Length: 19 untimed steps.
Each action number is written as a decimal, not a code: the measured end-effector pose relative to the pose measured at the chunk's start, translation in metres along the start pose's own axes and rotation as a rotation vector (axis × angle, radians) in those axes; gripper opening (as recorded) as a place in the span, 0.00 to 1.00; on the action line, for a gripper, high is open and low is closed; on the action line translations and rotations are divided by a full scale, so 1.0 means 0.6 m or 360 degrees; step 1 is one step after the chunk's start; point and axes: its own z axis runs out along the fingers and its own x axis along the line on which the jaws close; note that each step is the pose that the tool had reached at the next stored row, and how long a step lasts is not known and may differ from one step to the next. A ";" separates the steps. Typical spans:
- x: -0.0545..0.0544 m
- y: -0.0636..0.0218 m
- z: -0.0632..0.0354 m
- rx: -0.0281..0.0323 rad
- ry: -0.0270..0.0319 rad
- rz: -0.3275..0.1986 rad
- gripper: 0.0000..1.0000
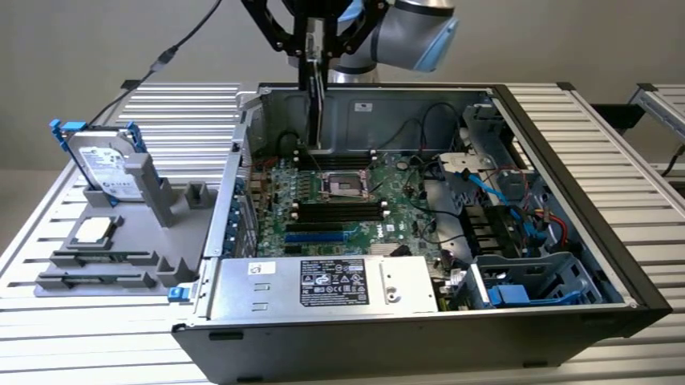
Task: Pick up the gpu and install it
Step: 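Pick up the gpu and move the gpu toward the slot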
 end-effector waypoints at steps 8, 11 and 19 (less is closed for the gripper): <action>-0.012 0.027 0.014 0.00070 -0.00071 0.0000 0.27; -0.015 0.037 0.020 0.00098 -0.00082 0.0001 0.27; -0.045 0.049 0.047 0.00138 -0.00125 0.0004 0.27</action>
